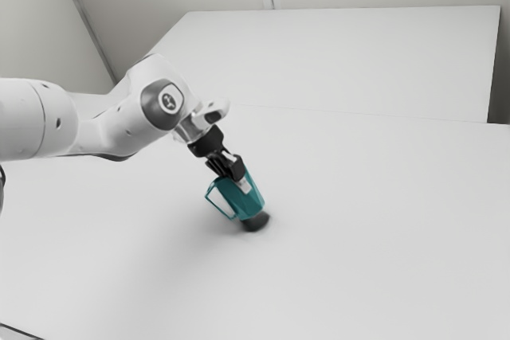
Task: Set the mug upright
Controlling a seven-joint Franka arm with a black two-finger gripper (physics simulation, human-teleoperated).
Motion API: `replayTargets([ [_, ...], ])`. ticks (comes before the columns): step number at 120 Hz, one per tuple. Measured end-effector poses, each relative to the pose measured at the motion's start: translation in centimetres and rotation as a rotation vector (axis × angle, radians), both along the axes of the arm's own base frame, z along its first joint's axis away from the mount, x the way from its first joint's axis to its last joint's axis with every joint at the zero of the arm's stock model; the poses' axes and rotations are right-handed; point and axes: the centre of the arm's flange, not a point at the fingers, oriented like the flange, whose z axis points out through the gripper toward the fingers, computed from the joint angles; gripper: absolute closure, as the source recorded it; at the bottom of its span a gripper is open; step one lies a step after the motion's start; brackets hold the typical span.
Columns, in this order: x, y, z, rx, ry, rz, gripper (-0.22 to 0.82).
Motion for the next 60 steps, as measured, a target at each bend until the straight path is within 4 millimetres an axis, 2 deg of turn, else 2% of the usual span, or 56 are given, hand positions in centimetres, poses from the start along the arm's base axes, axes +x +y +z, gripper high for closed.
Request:
replayTargets([
  [32,1.8,2.9,1.8,0.165,-0.051,-0.023,0.78],
  [60,3.4,4.5,0.6,0.303,-0.063,-0.04,0.78],
])
